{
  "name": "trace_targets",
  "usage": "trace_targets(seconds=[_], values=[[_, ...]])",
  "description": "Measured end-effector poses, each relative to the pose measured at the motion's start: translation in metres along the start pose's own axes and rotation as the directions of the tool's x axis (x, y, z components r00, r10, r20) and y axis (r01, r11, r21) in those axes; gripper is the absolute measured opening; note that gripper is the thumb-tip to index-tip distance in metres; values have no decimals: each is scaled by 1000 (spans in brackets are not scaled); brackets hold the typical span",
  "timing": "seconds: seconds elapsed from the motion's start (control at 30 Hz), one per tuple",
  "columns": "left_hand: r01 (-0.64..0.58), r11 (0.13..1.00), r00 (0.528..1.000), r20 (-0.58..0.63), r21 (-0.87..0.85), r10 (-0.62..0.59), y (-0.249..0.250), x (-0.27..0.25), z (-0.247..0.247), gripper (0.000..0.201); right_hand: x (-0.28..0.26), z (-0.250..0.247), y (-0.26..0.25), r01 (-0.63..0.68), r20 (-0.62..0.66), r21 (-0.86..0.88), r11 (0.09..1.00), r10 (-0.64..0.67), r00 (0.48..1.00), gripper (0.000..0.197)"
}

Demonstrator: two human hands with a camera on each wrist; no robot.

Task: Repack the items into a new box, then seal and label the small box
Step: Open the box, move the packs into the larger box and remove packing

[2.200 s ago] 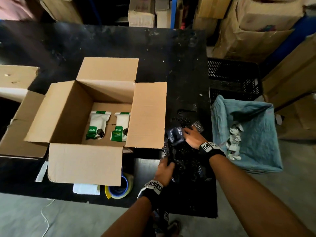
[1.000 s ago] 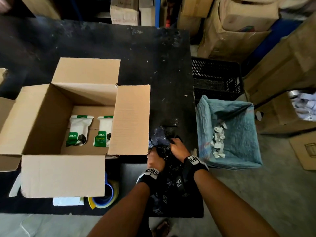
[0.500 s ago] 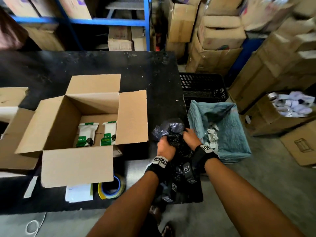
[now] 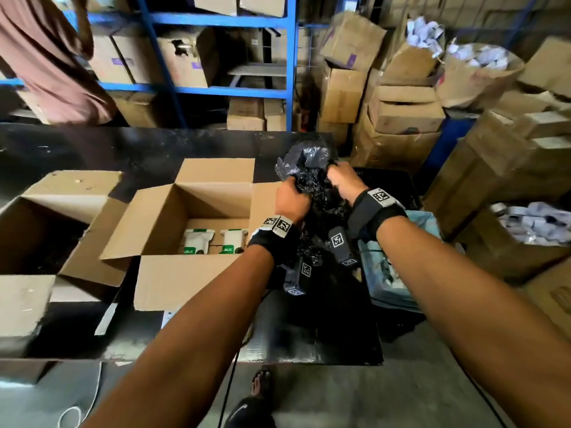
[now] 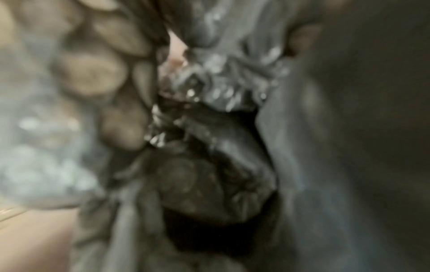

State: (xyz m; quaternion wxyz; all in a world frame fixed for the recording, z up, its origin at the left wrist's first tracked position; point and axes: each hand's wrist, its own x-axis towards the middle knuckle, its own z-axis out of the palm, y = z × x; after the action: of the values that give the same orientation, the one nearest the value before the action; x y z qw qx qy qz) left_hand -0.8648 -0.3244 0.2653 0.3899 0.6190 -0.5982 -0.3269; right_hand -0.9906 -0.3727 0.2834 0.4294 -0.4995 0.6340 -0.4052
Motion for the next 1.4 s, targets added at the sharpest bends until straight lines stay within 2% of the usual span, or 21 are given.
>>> trace_targets(seconds=[0.1,0.23,0.4,0.47,0.57,0.63,0.73,0.8,0.87,0.93,0.97,1.0,1.07,1.1,1.17,1.23,1.3,1.33,1.37,1.4], values=[[28,1000,998,-49,2,-28,-11,17,-41,29,14,40,-25,22,50,-5,1000,-22,998,14],[49,998,994,-105,38,-44,-42,48,-99,31,38,112,-51,-30,73,-23,999,32,997,22],[74,995,996,-53,63,-71,-100,92,-175,25,59,207,-69,-46,143,12,999,44,989,28],[80,993,997,-28,89,-77,-132,109,-202,22,67,246,-67,-61,193,-4,998,61,979,36],[103,980,994,19,168,-108,-179,124,-227,26,92,293,-35,-82,230,-56,995,93,969,66],[109,972,990,60,207,-124,-206,132,-237,27,99,317,-17,-93,272,-26,995,96,957,63],[104,951,982,124,292,-146,-243,140,-241,25,86,325,-6,-122,253,-95,988,142,957,35],[186,919,960,136,348,-246,-268,146,-241,28,88,322,11,-136,195,-286,948,196,961,37],[244,880,935,142,407,-325,-286,149,-238,34,87,313,25,-148,138,-498,854,247,959,39],[227,858,922,181,461,-342,-291,155,-234,42,85,304,34,-121,159,-655,746,293,943,28],[195,852,911,233,486,-341,-292,159,-230,51,84,300,36,-101,176,-717,690,319,931,21],[159,840,884,303,519,-355,-290,161,-226,65,82,297,38,-83,190,-760,645,343,920,22],[61,813,813,444,579,-377,-288,164,-216,94,86,296,45,-38,234,-803,595,373,898,40],[8,812,784,501,583,-367,-285,164,-212,102,87,298,47,-21,259,-803,595,381,888,43],[-15,854,733,586,521,-345,-284,162,-203,107,92,302,52,-20,294,-778,628,392,872,41],[28,886,665,654,462,-362,-287,159,-196,111,99,305,53,-72,324,-703,707,409,853,30],[75,901,622,685,428,-378,-296,158,-189,118,106,305,54,-175,335,-594,785,439,834,22],[86,899,620,683,430,-386,-297,157,-187,117,110,306,58,-243,333,-533,811,465,820,24],[80,892,637,666,444,-388,-298,157,-185,110,114,306,58,-295,340,-480,826,485,806,28],[61,876,662,638,478,-394,-299,158,-183,93,115,307,56,-334,351,-433,837,498,793,32]])
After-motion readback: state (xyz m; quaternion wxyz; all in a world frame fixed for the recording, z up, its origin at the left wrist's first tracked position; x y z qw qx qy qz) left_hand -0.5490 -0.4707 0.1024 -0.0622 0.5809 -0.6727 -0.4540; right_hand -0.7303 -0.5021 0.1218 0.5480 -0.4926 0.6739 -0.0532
